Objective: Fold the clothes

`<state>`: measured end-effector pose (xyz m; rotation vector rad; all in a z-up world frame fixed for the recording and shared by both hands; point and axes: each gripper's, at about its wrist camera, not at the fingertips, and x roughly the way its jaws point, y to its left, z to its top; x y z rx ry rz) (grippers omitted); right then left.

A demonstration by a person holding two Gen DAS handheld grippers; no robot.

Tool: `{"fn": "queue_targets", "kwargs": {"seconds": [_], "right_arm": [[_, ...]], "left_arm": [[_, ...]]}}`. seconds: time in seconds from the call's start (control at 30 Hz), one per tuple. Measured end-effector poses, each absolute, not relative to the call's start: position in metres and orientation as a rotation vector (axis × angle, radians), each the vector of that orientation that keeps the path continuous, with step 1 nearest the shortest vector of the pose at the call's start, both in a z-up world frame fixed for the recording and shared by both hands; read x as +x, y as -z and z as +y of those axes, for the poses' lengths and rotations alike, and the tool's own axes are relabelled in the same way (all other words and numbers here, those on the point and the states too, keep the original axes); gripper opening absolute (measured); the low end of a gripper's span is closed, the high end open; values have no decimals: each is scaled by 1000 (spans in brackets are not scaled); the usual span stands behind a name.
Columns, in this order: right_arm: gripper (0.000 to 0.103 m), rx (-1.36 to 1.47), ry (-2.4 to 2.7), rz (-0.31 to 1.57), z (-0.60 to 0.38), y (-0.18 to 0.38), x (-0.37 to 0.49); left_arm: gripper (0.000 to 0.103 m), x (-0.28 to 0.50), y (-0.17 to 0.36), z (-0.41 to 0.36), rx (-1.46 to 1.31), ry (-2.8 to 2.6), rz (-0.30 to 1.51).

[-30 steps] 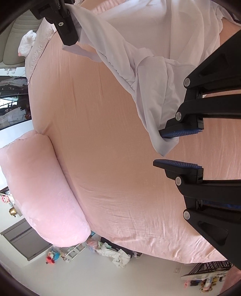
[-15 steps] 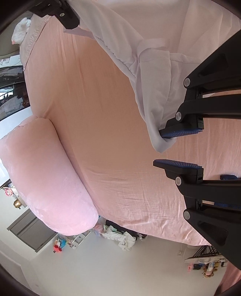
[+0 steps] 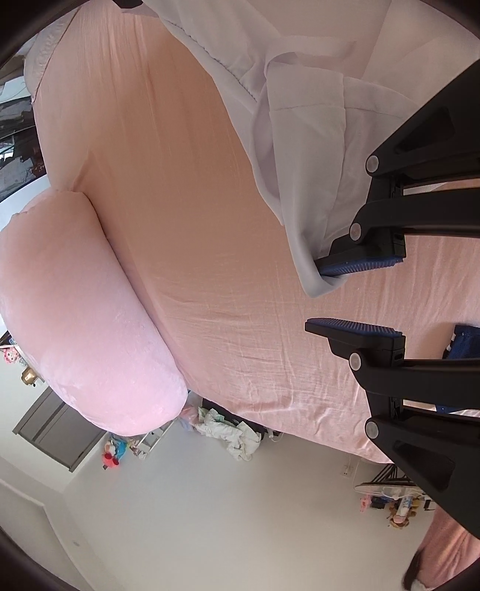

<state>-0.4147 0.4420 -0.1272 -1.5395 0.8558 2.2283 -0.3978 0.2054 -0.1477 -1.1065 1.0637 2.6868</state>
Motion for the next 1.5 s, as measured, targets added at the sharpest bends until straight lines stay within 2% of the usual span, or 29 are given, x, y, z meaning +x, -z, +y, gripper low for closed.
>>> {"fn": "queue_targets", "kwargs": {"seconds": [0.17,0.37,0.4,0.43,0.47,0.5,0.53,0.6,0.7,0.97,1.17,1.5], "right_arm": [[15,-1501,-2249,830,440,133,-418],[16,-1500,-2187,953,445,152,-426],[30,-1502,-2197,949,444,152,-426],[61,-1503,-2206,945,443,153,-427],[73,-1505,-2216,941,442,153,-428],[78,-1506,-2225,936,441,153,-428],[78,-1498,-2236,939,440,152,-428],[78,-1488,-2235,965,440,152,-427],[78,-1520,-2226,966,440,153,-428],[78,-1582,-2242,887,436,158,-416],[78,-1645,-2253,877,438,153,-402],[78,-1781,-2240,672,430,151,-366]], "left_arm": [[21,-414,153,200,-1209,-2696,955],[23,-422,165,201,-1279,-2639,934],[23,-424,166,199,-1307,-2617,897],[24,-428,167,195,-1353,-2599,846],[25,-435,169,190,-1420,-2585,777],[26,-440,170,183,-1487,-2574,696],[30,-445,172,174,-1551,-2567,600],[48,-453,173,158,-1656,-2547,412],[61,-454,173,147,-1690,-2546,330],[62,-448,165,134,-1735,-2496,206],[64,-426,159,144,-1698,-2425,240],[65,-382,161,169,-1754,-2345,285]]}}
